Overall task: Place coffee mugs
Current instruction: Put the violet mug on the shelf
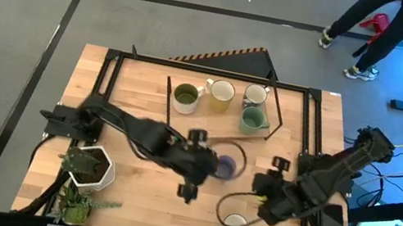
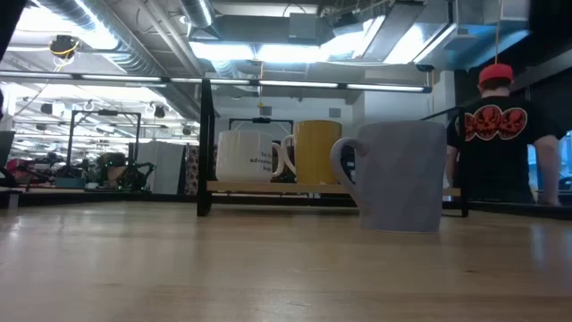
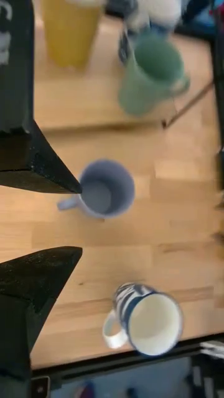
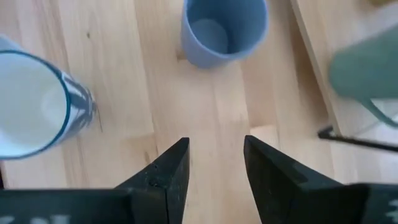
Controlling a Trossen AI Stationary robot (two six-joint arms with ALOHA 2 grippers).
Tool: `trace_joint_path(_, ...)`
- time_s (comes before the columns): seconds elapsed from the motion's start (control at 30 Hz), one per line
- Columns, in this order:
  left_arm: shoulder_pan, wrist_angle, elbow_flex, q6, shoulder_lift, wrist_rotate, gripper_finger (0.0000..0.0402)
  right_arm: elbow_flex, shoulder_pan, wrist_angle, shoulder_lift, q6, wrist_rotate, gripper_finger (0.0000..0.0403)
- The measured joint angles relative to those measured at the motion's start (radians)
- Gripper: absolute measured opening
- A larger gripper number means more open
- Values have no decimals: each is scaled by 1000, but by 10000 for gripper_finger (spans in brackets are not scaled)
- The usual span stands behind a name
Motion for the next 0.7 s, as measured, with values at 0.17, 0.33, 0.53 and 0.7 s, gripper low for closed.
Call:
trace_joint_path(0.17,12,81,0,89,112,68,142,0,96,-79,-18,130,29,143)
trace_joint_path(0.33,60,160,0,156,203,220,142,0,148,-107,-18,197,20,143)
trace_joint_path(0.53,119,177,0,202,264,247,142,0,185,-107,-18,232,20,143)
trace_joint_path(0.7,152,201,-11,190,274,267,142,0,217,-109,-18,258,20,143)
